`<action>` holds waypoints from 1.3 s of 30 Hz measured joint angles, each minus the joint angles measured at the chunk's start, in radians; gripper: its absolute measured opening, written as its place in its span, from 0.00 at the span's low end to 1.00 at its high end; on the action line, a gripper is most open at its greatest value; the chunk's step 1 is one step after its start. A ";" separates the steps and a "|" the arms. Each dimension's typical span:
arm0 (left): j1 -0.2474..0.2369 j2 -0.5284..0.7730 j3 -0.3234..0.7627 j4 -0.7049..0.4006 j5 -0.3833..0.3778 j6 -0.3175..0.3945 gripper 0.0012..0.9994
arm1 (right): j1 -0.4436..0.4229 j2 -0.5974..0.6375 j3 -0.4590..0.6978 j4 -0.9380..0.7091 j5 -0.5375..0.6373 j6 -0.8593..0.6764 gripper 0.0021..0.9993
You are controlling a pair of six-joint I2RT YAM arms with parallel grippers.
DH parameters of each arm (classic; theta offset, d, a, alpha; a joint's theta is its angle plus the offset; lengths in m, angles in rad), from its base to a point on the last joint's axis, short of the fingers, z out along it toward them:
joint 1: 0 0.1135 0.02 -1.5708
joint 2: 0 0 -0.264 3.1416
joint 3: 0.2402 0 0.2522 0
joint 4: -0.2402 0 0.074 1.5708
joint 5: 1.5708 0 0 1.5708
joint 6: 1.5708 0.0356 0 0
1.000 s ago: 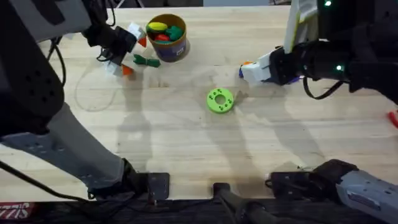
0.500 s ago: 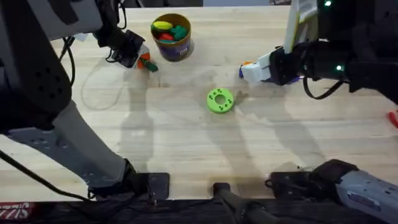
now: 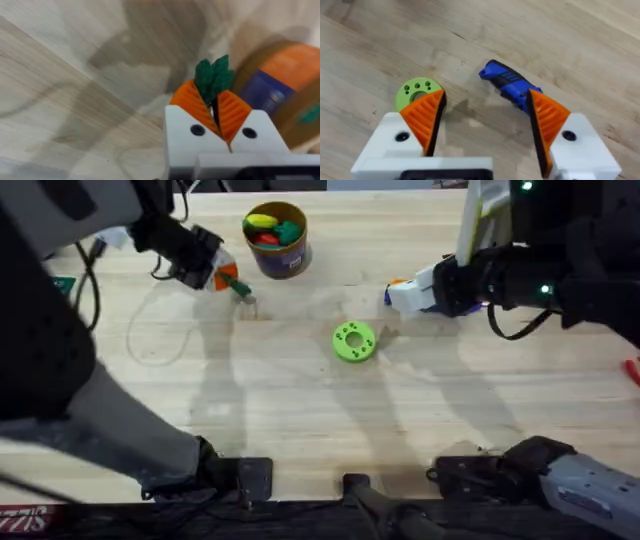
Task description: Pick up the gripper from the table and insert it into the empty holder that is missing its gripper. Then pick up a screw, insert it into the mounting hole, and use the screwdriver to tighten it. Finally, clean up the table by picking up the vegetable and placing it into the bucket.
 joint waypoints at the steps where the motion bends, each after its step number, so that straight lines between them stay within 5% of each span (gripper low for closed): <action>1: -0.002 -0.029 -0.001 -0.001 0.001 0.005 0.02 | 0.000 0.000 0.000 0.000 0.000 0.000 0.95; 6: -0.020 -0.215 -0.002 0.032 -0.006 0.061 0.02 | 0.000 0.000 0.000 0.000 0.000 0.000 0.95; 11: -0.091 -0.305 -0.002 0.139 -0.019 0.214 0.02 | 0.000 0.000 0.000 0.000 0.000 0.000 0.95; 19: -0.251 -0.212 -0.002 0.300 -0.077 0.362 0.02 | 0.000 0.000 0.000 0.000 0.000 0.000 0.95; 26: -0.279 -0.080 -0.002 0.414 -0.137 0.389 0.04 | 0.000 0.000 0.000 0.000 0.000 0.000 0.95; 30: -0.277 -0.059 -0.002 0.417 -0.153 0.400 0.32 | 0.000 0.000 0.000 0.000 0.000 0.000 0.95; 34: -0.277 -0.060 -0.002 0.410 -0.159 0.402 0.71 | 0.000 0.000 0.000 0.000 0.000 0.000 0.95; 39: -0.280 -0.079 -0.002 0.402 -0.156 0.400 0.95 | 0.000 0.000 0.000 0.000 0.000 0.000 0.95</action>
